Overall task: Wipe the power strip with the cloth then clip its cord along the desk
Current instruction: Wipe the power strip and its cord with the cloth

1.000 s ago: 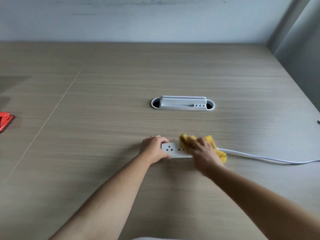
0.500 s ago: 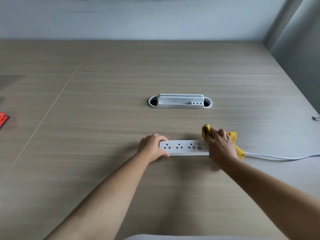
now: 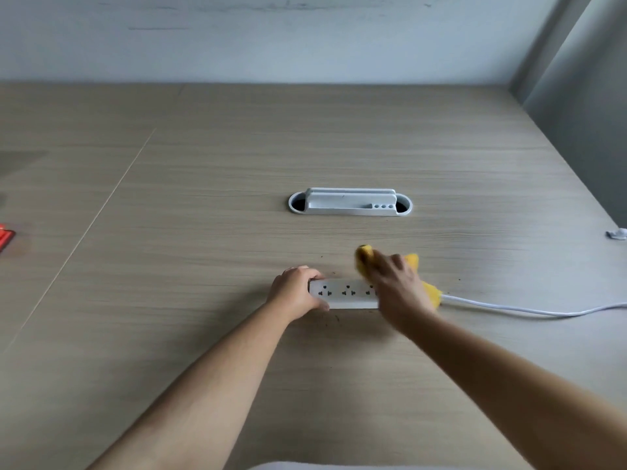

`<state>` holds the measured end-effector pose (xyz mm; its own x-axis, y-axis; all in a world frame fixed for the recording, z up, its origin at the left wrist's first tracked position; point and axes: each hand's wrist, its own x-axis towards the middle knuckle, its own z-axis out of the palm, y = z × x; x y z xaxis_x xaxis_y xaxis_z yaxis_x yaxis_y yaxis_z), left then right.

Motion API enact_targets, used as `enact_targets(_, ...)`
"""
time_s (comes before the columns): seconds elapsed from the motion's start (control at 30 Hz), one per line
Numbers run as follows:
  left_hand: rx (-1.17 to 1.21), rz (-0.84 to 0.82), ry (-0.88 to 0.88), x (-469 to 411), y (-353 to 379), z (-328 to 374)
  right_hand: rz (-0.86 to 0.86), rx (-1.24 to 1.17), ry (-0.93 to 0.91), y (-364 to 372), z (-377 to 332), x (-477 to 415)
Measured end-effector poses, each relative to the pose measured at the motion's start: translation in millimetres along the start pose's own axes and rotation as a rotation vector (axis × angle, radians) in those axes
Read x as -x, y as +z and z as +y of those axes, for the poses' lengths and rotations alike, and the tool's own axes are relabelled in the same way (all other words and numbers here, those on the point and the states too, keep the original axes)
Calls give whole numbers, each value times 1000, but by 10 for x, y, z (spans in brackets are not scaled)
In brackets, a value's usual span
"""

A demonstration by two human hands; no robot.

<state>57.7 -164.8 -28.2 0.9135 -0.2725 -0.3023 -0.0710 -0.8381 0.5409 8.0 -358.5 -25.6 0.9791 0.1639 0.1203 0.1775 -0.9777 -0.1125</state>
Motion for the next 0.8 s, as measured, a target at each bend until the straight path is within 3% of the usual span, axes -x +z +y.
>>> enact_targets(0.07, 16, 10, -2, -8, 9, -1, -12, 15, -242, 146, -267, 69)
enact_targets(0.13, 24, 19, 2, -10, 15, -5, -107, 55, -344, 215, -267, 177)
enact_targets(0.17, 24, 13, -2, -7, 14, -2, -122, 39, -304, 210, -148, 191)
enact_targets(0.27, 24, 12, -14, -1, 21, -15, -163, 60, 68, 115, 348, 116)
enact_targets(0.33, 24, 8, -17, -8, 26, -32, -95, 82, 212, 27, 459, 80)
enact_targets(0.5, -2, -2, -10, -21, 11, -31, -28, 60, -97, 158, -44, 297)
enact_targets(0.8, -218, -105, 69, -32, -25, 77, -109, 91, -9, 117, -138, 139)
